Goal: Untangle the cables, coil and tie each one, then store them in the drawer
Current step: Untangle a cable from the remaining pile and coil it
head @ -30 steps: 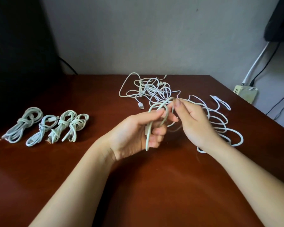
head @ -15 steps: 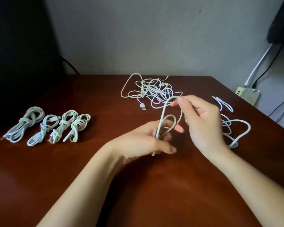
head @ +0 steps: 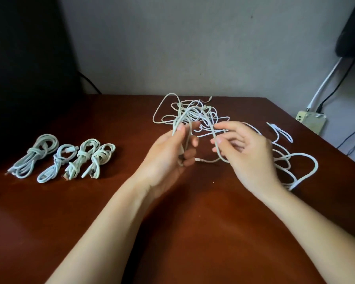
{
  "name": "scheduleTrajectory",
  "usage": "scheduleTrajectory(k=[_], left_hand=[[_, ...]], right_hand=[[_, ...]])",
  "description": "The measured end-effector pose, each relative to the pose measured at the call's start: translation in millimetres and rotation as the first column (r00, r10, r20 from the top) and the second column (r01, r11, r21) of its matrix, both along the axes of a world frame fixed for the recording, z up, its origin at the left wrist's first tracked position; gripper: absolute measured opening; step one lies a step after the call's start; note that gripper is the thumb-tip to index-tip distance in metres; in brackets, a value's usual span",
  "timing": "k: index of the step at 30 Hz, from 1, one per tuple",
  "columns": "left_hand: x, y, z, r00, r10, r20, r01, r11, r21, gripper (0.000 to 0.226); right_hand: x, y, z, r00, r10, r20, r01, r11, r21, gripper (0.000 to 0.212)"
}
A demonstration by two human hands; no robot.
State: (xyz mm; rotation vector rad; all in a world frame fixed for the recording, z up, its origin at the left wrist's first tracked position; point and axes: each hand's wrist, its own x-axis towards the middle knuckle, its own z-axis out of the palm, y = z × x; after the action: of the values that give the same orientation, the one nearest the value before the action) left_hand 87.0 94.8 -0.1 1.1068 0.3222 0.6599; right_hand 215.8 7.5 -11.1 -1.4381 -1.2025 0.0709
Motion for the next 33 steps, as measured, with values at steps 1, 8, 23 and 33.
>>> scheduleTrajectory(k=[1, 8, 23, 33], left_hand=[[-0.4, 0.6, 0.7, 1.000, 0.022, 0.011, -0.022, 1.000, -0.008, 0.034], [-2.1, 2.3, -1.4, 0.991, 0.127, -0.044, -0.123, 0.988, 0.092, 0.032], [1.2, 5.7, -5.9, 0.963, 0.228, -0.146, -0.209, 0.969, 0.134, 0.030], [-13.2, 23.5, 6.1, 0.973, 0.177, 0.146, -0.146, 0.969, -0.198, 0.027]], right_hand=[[-1.0, -0.4, -1.2, 0.999, 0.025, 0.042, -0.025, 1.000, -0.015, 0.031], [-6.3, 1.5, -16.7, 0.940, 0.137, 0.312, -0.100, 0.986, -0.130, 0.048], [-15.3, -3.0, -10.8, 0.847, 0.264, 0.461, -0.133, 0.946, -0.297, 0.040], [1.0, -4.3, -9.4, 0.827, 0.328, 0.456, -0.039, 0.843, -0.537, 0.059]])
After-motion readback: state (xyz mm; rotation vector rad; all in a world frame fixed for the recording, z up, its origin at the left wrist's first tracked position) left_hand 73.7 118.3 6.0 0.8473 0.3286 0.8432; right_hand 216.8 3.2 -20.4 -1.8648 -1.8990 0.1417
